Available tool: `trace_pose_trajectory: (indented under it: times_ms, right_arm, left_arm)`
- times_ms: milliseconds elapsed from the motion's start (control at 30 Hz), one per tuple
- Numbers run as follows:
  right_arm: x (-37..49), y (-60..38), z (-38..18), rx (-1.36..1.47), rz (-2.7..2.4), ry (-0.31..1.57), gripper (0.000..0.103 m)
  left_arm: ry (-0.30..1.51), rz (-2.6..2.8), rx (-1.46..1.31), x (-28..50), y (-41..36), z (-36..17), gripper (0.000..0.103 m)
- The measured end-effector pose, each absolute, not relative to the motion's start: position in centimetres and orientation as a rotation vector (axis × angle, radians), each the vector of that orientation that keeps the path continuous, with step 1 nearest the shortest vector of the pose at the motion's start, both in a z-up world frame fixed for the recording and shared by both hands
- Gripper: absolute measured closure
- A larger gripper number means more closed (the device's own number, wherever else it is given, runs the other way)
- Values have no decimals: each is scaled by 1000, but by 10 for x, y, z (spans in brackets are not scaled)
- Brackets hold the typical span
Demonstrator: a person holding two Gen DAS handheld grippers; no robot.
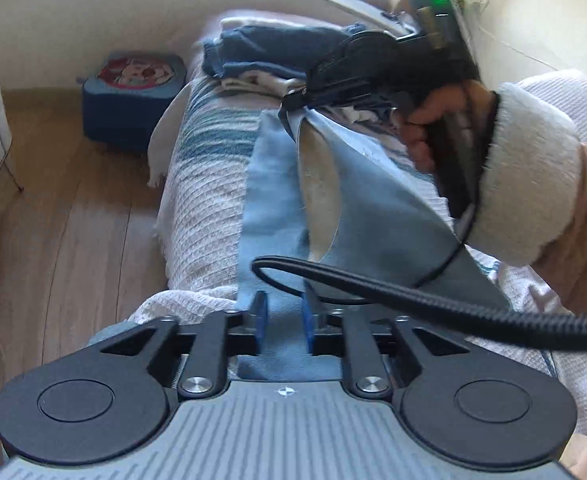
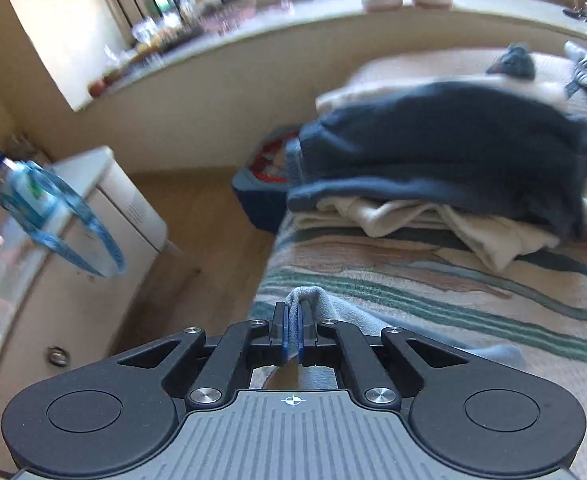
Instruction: Fold clothes
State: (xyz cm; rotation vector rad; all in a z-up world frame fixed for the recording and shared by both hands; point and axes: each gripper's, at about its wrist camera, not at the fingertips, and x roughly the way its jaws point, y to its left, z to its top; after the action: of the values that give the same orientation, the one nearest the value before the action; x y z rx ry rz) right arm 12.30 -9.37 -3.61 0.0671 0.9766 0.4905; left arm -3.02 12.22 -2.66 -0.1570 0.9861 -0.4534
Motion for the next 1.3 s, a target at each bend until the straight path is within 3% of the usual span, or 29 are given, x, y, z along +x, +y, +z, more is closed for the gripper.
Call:
trace_pose_trajectory:
  times_ms: [133,333,767,867,1000,1100,1167,1300]
  right_arm:
    - [136,-92,-62,78,465,1065,92]
    - [112,-112,-28,36,507,985,73]
    - [-36,-177,72,-52,703,783,72]
    - [-54,-194,77,-121,650,770,58]
    - [-46,-208,70,-142,587,786,56]
    - [-39,-218,66,-154,541,799,56]
    - [-24,-217,63,-165,552,806,57]
    - [18,-197,51,-238,617,797,57]
  left_arm:
    - [1022,-454,-164,-20,123,-35,71]
    - [1026,-476,-144,-17,118,-37,56]
    - [992,-526,-140,-32,113,-33,45]
    - [964,-590,-120,-34,95,-32,35]
    - [948,-649,-69,-31,66,-38,29]
    - [946,-665,-49,-26,51,-47,43]
    - [982,-669,-54,-21,44,-56,86]
    - [1034,-642,-50,-23,46,-64,92]
